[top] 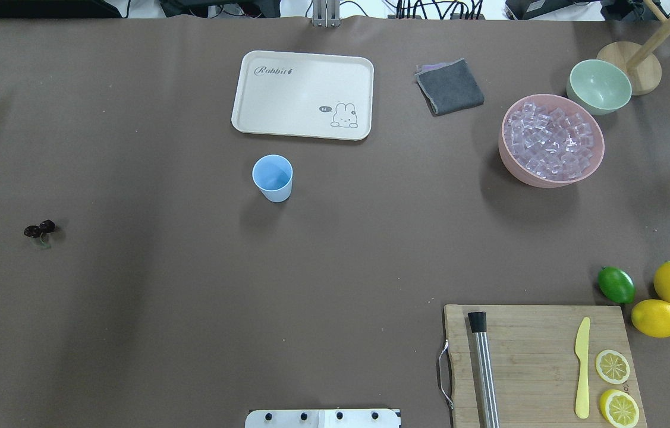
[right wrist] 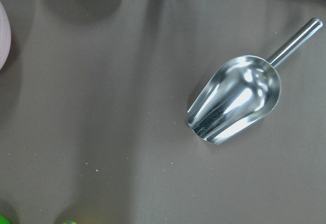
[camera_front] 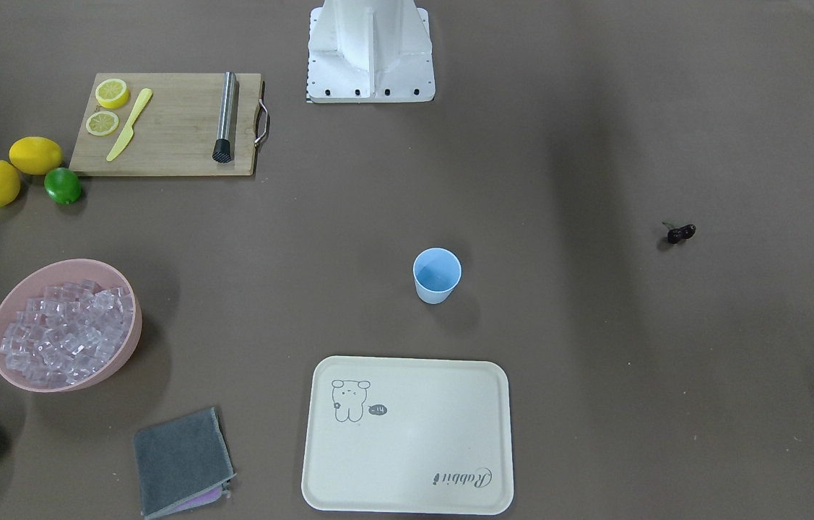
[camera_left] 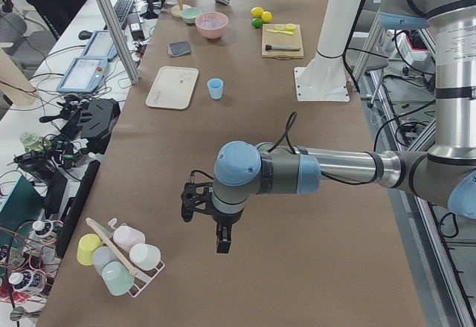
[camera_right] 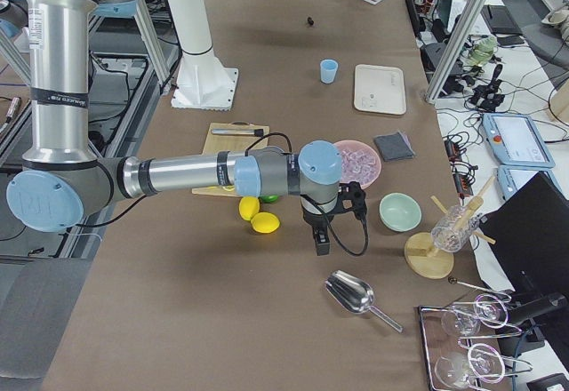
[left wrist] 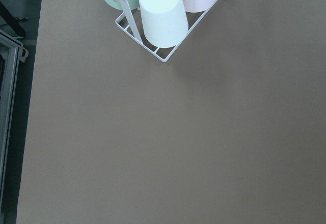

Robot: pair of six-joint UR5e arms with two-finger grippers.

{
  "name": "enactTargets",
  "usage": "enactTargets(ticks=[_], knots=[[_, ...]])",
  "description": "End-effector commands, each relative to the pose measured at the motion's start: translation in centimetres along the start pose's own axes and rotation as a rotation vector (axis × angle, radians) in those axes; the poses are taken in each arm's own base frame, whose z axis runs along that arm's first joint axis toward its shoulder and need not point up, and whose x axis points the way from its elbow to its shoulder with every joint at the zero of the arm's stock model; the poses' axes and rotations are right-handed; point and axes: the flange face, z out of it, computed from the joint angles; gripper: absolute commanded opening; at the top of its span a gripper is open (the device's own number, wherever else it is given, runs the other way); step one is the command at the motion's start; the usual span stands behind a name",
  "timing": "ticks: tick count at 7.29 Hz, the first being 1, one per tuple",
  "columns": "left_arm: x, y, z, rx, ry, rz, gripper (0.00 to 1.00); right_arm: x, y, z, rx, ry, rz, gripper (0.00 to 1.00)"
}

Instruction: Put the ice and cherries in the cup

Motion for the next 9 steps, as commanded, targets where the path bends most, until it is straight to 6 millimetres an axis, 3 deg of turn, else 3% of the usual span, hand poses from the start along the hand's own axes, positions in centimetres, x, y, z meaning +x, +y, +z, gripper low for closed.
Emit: enactTargets(ticks=[1,2,4,5,6,8,9], knots=[[0.0,0.3,-0.1,0.006,0.0,-0.051,0.98,-4.7,-3.4,0.8,0.003,-0.049,-0.094,0.99],[0.0,0.3,-0.1,0.015,-0.002,-0.042,0.98,-8.6,-5.3,0.7,0.008,-0.073,-0.112,1.0],[0.1,0.2,-0.2,0.017,0.0,-0.039,0.98,-20.2,-10.0,1.4,0.002,-0.099,-0.048,0.99],[0.1,0.2,0.0,0.015,-0.003,-0.039,0.98,-25.1,-10.8,4.6,-0.032,-0.057,-0.077,0.98],[0.2,0.1,-0.1,0.02,-0.005,-0.035,0.98,-27.9,-11.2,7.3,-0.029,0.036,-0.141,0.98],[0.0,0.1,0.1,0.025,-0.007,-0.031,0.98,-30.9,-13.6,11.6,0.016,0.022,-0.173,0.97],[-0.1,0.2,0.1,0.025,-0.007,-0.029,0.98,-31.1,-15.5,13.8,0.029,0.056,-0.171,0.92]])
